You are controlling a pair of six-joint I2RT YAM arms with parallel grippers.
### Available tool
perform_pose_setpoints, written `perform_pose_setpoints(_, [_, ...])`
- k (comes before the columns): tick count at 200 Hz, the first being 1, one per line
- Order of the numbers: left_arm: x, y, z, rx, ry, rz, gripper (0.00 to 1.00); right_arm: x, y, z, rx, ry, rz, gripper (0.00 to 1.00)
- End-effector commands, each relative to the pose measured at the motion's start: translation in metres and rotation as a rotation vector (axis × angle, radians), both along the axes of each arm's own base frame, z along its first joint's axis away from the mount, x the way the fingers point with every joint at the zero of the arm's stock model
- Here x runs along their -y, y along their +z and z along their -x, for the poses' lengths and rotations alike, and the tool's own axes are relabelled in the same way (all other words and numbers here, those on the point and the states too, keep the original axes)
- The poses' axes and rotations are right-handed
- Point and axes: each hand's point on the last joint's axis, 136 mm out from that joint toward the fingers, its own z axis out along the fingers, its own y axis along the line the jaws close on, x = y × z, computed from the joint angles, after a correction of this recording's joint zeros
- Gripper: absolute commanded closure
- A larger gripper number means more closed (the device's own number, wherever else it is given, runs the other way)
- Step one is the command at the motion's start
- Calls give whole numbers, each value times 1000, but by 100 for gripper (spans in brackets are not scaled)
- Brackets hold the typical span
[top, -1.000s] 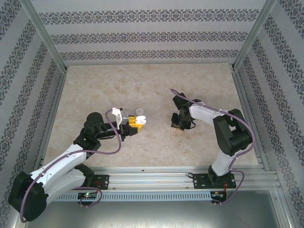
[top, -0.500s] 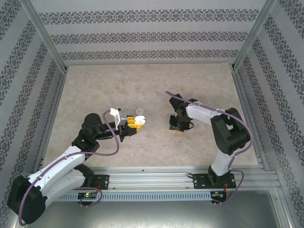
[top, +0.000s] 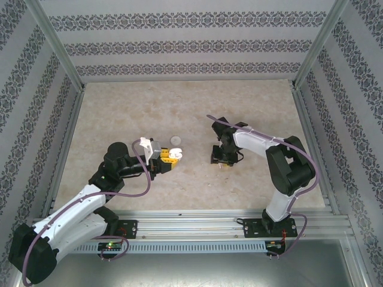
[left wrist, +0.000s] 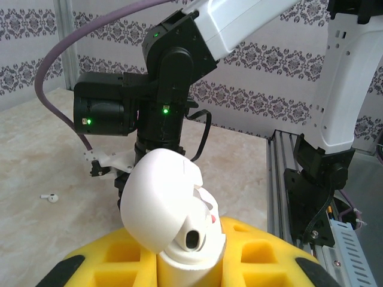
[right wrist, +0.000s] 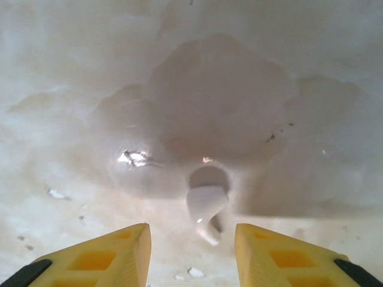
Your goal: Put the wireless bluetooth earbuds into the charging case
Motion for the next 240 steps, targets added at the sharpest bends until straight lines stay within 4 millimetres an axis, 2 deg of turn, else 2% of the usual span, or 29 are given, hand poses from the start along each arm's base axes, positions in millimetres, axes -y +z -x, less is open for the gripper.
perform_pose_setpoints(1, [-2,15,-4,50,11,17,99,4,22,-1,19,57,14,58])
perform_pose_setpoints(49, [-2,16,-5,39,15,29,100,11,23,-10,-18,106,79,59])
perform_pose_setpoints(102, [-4,12,-4,30,26,31,99,9,9,-15,-70,152,133,60])
perform_pose_setpoints(163, [-5,9,-3,32,25,12,100,9,-15,-10,-123,161,149,63])
perform_pose_setpoints(240, [-5,9,-4,34,26,11,99,8,-23,0,-174,178,175,69])
